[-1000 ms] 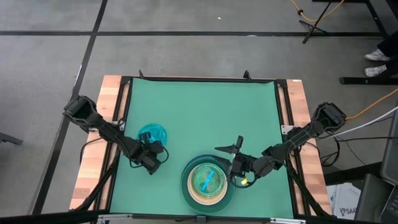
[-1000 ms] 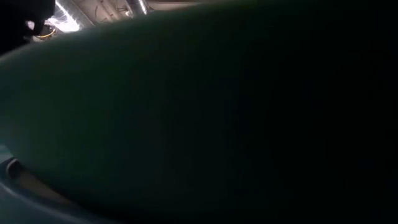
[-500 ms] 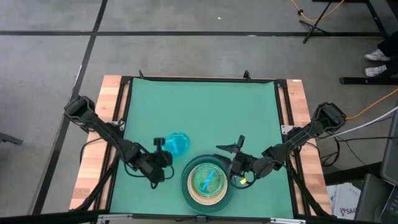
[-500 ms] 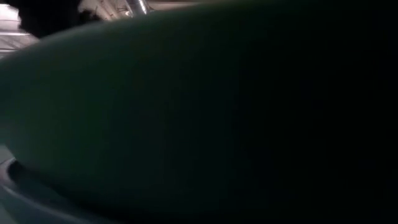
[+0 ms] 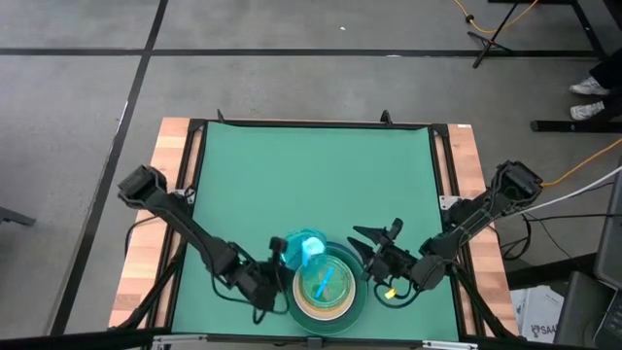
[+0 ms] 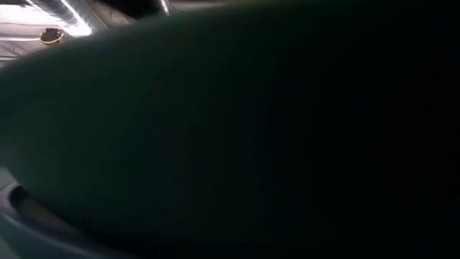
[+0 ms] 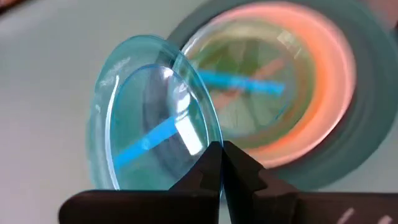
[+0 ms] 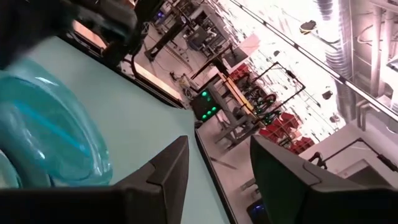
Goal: Stack plastic plates
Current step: Stack the blue plate on top of the orange plate, then return to Home Position
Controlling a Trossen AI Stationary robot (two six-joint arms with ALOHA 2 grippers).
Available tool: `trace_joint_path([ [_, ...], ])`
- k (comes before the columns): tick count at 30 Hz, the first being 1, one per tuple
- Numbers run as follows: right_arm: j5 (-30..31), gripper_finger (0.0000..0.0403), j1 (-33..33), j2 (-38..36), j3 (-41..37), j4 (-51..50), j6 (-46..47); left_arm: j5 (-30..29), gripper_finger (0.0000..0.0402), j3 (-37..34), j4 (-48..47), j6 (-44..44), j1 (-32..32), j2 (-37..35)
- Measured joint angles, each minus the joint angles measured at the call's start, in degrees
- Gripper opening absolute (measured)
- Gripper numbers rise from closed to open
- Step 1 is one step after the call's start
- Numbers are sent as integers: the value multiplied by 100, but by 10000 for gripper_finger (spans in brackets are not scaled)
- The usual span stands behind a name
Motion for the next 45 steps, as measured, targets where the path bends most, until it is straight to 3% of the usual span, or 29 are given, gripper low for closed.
trace_joint_path([
  [8, 61, 169, -15, -1, 0, -60, 18, 110, 1, 1277, 61, 1207, -63, 1069],
  [15, 64, 169, -17, -1, 0, -99, 144, 1065, 1, 1584, 188, 1275, 96, 1562],
  [25, 45, 169, -17, -3, 0, -100, 284, 1219, 5, 1584, 100, 1066, 200, 1614],
  [36, 40, 169, -22, -3, 0, -100, 339, 1244, 102, 1611, -46, 974, 297, 1526],
  [45, -315, 169, -22, -10, 4, -250, 600, 1221, 110, 2167, -1270, 688, 107, 1338],
])
